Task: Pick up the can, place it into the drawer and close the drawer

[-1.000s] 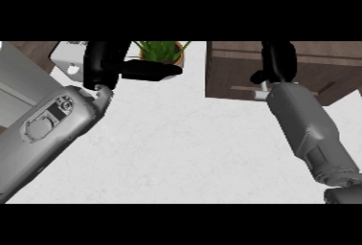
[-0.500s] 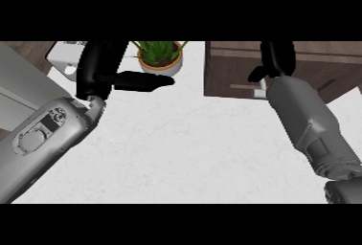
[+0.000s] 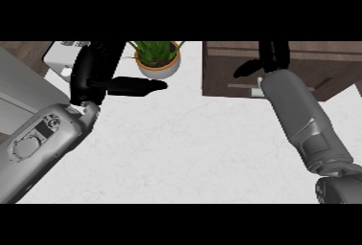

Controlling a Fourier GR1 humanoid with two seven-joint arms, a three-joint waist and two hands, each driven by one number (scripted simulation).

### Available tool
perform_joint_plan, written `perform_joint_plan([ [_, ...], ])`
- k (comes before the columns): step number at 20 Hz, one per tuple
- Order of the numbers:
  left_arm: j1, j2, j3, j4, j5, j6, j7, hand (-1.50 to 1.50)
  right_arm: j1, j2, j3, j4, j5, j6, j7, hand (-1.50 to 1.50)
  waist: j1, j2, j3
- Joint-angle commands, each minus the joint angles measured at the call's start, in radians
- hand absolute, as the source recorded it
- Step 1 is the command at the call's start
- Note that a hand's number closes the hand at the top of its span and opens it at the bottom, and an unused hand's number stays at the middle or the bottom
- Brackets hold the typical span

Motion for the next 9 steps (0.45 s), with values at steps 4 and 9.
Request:
perform_joint_plan([
  [4,0.084,-0.022,-0.007,-0.009,-0.028,0.016,-0.056,-1.50,-0.095,0.096,-0.190,-0.041,-0.251,0.128,-0.050,-1.50,-0.007,-0.016,-0.004],
  [9,0.075,0.048,0.051,-0.082,-0.017,-0.009,0.010,-1.50,-0.120,0.058,-0.214,-0.026,-0.282,0.156,-0.059,-1.50,-0.002,-0.017,-0.004],
])
